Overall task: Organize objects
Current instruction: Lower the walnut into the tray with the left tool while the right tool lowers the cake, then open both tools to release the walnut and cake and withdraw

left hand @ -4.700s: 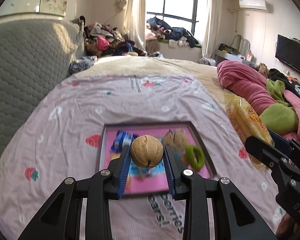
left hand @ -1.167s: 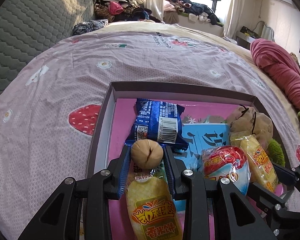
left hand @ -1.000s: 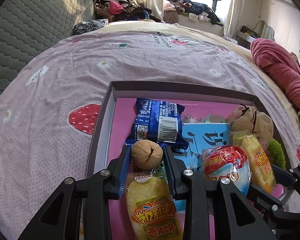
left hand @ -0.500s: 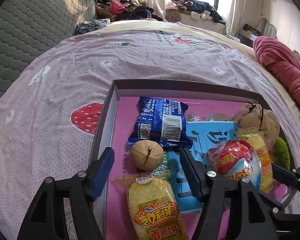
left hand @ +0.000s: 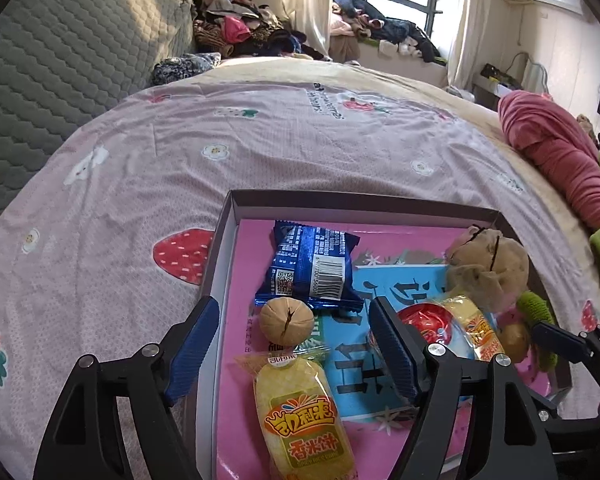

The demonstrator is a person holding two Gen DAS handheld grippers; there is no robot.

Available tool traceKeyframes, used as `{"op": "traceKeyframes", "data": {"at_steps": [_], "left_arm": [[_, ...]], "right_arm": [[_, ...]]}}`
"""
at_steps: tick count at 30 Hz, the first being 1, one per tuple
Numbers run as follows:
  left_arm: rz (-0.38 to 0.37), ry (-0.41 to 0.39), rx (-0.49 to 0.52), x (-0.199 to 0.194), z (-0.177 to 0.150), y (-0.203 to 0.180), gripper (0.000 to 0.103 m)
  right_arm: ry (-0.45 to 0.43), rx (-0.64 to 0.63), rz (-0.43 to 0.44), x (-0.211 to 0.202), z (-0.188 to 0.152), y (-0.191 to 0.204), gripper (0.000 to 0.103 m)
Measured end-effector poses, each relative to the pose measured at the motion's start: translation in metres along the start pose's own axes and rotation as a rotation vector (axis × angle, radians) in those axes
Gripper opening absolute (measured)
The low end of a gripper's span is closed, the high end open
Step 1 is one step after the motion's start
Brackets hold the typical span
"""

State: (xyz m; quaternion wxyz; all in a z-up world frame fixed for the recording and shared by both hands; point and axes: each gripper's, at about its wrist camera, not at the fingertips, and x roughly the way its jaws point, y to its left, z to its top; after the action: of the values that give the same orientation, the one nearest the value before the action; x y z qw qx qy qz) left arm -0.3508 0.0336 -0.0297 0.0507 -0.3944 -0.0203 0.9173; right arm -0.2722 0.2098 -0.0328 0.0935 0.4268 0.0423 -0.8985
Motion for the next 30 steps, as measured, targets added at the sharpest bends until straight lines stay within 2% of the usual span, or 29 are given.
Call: {"op": "traceKeyframes", "data": {"at_steps": [9, 11, 16, 24, 30], "left_arm": [[0.011, -0.017, 0.009, -0.013, 0.002, -0.005, 0.084], [0.011, -0.024, 0.009, -0.018, 0.002, -0.006, 0.089], [0.015, -0.039, 0.013, -0.026, 0.004, -0.008, 0.102], [0.012, -0.058, 0.014, -0.040, 0.005, -0.011, 0.102], [0.029, -0.120, -0.010, -0.067, 0.010, -0.008, 0.102]], "right_arm": [[-0.064, 0.031, -0.014, -0.017, 0.006, -0.006, 0.080], [-0.078, 0.039, -0.019, -0.020, 0.007, -0.008, 0.086], [-0.114, 0.043, -0.045, -0.030, 0.009, -0.011, 0.091], [-0.217, 0.089, -0.086, -0.054, 0.013, -0.021, 0.101], [-0.284, 0.108, -0.100, -0.078, 0.017, -0.024, 0.102]]}}
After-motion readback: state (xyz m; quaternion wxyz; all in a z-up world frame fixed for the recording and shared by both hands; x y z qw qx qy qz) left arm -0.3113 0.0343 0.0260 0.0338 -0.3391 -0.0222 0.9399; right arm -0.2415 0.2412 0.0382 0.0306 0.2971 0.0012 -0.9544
